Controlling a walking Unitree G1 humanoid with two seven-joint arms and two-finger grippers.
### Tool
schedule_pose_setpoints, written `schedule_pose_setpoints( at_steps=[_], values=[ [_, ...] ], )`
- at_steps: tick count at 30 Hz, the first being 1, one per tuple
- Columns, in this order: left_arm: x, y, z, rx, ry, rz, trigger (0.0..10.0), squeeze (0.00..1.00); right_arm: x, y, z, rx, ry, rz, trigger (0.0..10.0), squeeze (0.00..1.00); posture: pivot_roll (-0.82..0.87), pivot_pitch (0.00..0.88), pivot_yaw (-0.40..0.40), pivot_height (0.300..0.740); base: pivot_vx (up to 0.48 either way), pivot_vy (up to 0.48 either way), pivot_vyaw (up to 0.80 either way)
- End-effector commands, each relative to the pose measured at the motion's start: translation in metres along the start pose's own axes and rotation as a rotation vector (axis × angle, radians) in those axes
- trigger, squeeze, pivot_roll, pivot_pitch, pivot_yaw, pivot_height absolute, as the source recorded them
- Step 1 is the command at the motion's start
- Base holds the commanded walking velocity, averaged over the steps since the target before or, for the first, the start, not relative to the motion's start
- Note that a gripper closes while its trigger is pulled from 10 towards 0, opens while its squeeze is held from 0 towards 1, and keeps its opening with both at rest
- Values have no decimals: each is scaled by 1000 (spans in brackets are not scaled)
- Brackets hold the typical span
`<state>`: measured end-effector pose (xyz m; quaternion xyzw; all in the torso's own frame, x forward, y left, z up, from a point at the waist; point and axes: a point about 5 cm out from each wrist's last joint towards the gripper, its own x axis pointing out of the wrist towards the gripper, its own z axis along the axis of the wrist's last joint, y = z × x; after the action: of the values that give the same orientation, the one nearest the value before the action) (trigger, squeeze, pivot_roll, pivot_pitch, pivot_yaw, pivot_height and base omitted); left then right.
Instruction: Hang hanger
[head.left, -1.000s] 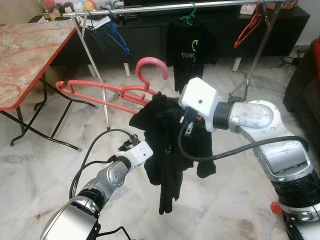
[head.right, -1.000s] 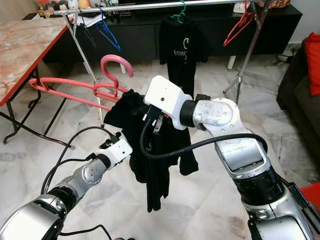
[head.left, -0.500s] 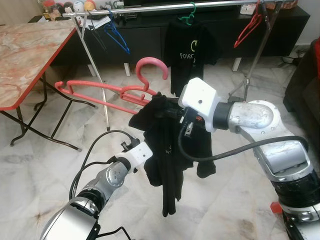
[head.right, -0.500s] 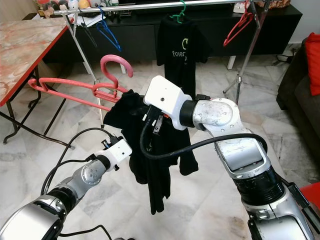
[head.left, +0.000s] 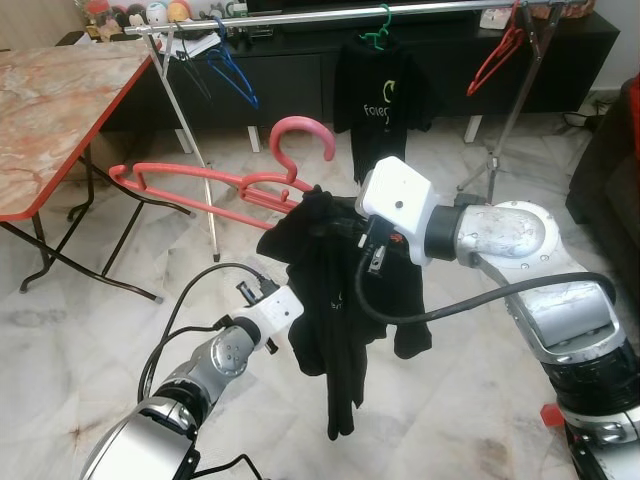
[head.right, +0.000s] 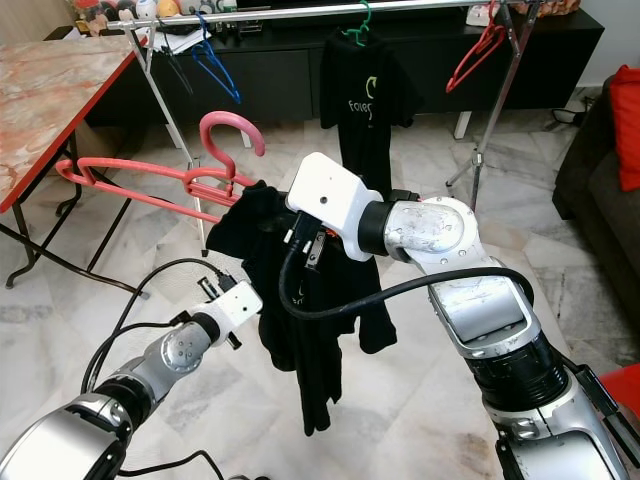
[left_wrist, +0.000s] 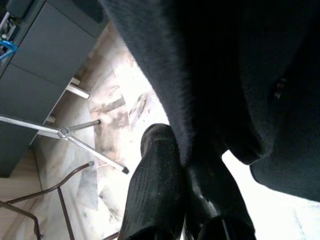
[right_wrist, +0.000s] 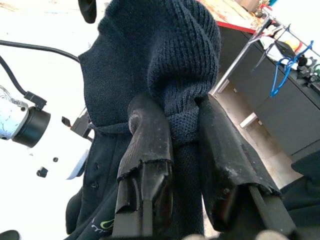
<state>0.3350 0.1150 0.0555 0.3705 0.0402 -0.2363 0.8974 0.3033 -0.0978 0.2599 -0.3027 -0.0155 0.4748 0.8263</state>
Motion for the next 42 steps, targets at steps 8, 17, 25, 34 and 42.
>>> schedule_pose_setpoints(
  at_steps=[8,17,25,34,42],
  values=[
    [-7,-2,-14,-59,48,-1,0,0,-6,-8,-36,-195,246,-74,0,0,-92,114,105,740,0,0,0],
    [-12,-3,-22,-114,81,3,3216,0,-7,-6,-62,-142,287,-108,0,0,-90,113,108,740,0,0,0],
    [-16,-3,-31,-168,118,2,10000,0,-26,-5,-114,-52,385,-152,0,0,-90,117,109,740,0,0,0],
    [-18,-4,-34,-189,132,-9,10000,0,-43,-1,-132,2,295,-160,0,0,-95,120,107,740,0,0,0],
    [-18,-5,-35,-196,137,-18,10000,0,-68,16,-156,146,273,-33,0,0,-93,123,108,740,0,0,0]
  ],
)
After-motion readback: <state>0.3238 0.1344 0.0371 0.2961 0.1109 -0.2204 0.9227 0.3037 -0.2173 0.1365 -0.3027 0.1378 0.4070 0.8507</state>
